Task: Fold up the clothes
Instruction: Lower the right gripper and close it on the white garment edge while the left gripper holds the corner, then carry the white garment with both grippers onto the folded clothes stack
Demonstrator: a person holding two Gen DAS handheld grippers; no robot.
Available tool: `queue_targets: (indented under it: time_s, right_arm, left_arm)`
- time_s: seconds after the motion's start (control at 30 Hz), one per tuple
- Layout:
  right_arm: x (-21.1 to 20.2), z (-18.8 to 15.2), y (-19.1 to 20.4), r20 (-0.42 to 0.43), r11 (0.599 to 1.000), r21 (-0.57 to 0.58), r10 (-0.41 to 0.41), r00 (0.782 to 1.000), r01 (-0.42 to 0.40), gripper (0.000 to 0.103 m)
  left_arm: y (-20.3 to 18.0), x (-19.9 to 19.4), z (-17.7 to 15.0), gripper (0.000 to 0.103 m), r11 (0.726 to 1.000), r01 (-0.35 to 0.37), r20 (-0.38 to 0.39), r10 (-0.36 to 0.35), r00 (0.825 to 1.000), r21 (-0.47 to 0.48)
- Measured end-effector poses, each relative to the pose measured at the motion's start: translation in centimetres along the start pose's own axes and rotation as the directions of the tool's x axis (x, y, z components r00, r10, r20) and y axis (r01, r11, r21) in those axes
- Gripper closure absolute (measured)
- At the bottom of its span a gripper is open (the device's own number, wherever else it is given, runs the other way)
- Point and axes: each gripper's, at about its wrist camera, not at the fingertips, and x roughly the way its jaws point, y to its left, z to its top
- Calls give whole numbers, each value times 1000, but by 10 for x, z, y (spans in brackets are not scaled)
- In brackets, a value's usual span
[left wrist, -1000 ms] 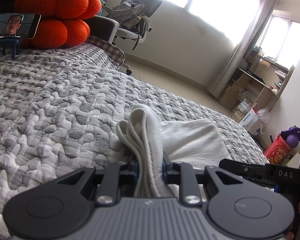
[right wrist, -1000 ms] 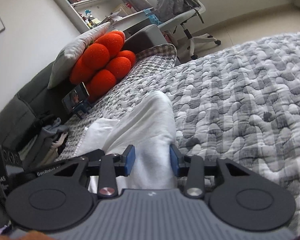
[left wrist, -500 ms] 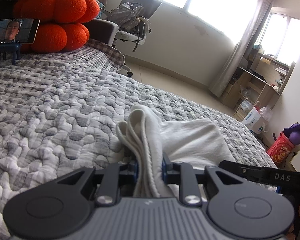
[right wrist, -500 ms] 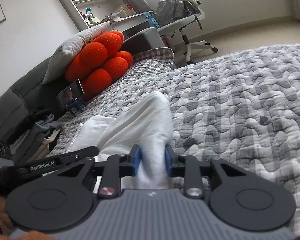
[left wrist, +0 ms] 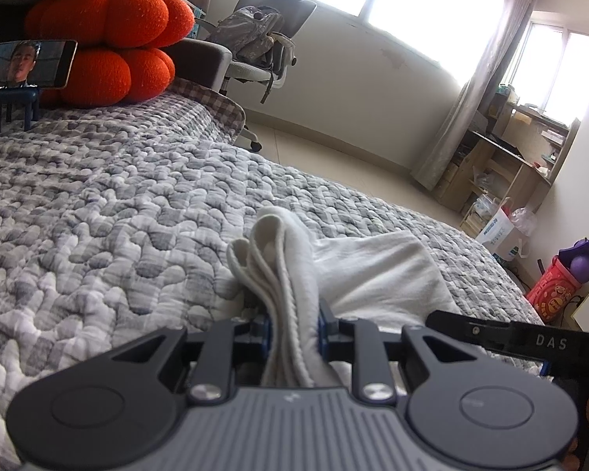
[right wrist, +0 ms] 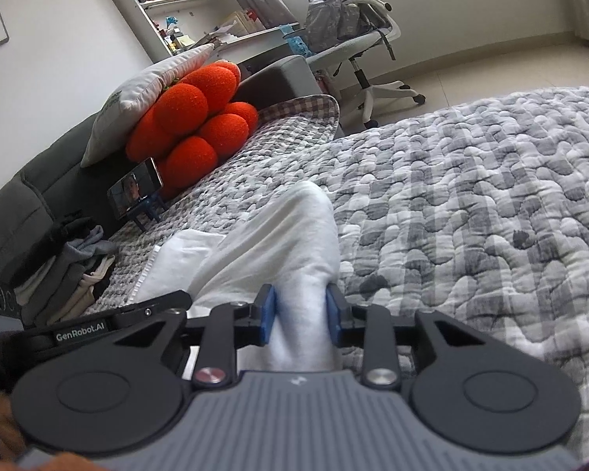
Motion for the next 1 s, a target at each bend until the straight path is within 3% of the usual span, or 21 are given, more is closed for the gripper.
queue_targets:
  time_s: [0.2,0.4,0.53,0.67,0.87,1.0]
  right_arm:
    - [0,-6,17,26,993,-96,-70,997,72,83]
    - [-4,-7,42,88,968,-199,-137,987,152,87]
    - [-2,4,69,97,961,-244,-106,990,127,88]
    - [3,16,115,118,948,-311,-36,992,71,88]
    - [30,32,207,110,899,-432,133,985,-73,88]
    - [56,54,274,93,852,-489,262,961,-185,88]
  left_arm:
    - [-1,-2,0,81,1000,-9,6,9,1000,12]
    - [-3,-15,5,83,998,-24,16,23,1000,50]
    - [8,-44,17,84,998,-43,64,39,997,51]
    - [39,-89,37,84,998,-67,117,68,991,-20]
    - [91,-182,77,84,983,-172,257,183,949,-63]
    - [125,-238,114,84,958,-275,344,287,894,-83]
